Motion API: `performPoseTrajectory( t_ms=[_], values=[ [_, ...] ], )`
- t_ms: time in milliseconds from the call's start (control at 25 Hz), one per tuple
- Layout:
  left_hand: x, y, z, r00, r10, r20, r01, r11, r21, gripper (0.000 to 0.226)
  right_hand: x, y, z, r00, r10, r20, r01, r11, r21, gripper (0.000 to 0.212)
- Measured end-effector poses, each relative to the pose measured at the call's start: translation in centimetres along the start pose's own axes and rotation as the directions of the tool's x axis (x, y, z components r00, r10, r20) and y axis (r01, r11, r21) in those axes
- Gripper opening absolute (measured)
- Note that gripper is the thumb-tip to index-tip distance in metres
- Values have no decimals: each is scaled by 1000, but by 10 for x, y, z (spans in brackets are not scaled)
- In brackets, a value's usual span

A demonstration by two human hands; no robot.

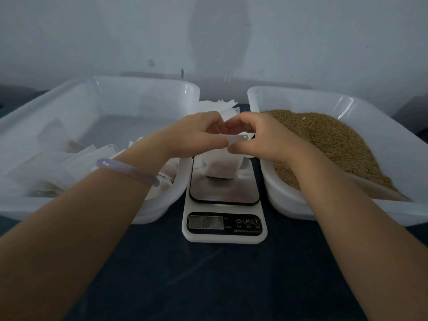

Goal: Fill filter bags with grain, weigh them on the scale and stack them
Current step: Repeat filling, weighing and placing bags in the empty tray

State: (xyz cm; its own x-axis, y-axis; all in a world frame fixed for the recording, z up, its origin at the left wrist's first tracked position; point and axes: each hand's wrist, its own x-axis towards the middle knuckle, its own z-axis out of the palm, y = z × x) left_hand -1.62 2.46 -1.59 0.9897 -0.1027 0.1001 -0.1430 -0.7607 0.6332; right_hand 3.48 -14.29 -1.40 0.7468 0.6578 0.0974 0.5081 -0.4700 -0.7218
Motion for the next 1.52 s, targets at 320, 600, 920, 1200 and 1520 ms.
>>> performPoseTrajectory(
  t_ms=[320, 600, 920, 1200, 1520],
  values=[
    [-3, 4, 0, 999, -41, 21, 40, 998, 56, 28, 1, 3, 1, 1000, -17, 4, 17, 1000, -5, 36],
    [-3, 3, -1, 999, -30, 31, 28, 997, 68, 18, 0, 3, 1, 1000, -5, 6, 5, 1000, -26, 34],
    [-3, 2, 0, 999, 24, -30, -19, 983, 183, 12, 2, 1, 8, 999, 5, 44, 8, 953, -303, 22],
    [-2, 5, -2, 999, -17, -29, 19, 996, 89, 22, -4, 2, 4, 974, -159, -160, 153, 987, -51, 13],
    [-6, -13, -51, 723, -509, -467, 130, 764, -632, 16, -2, 3, 3, 937, -91, -338, 124, 989, 77, 7]
  ],
)
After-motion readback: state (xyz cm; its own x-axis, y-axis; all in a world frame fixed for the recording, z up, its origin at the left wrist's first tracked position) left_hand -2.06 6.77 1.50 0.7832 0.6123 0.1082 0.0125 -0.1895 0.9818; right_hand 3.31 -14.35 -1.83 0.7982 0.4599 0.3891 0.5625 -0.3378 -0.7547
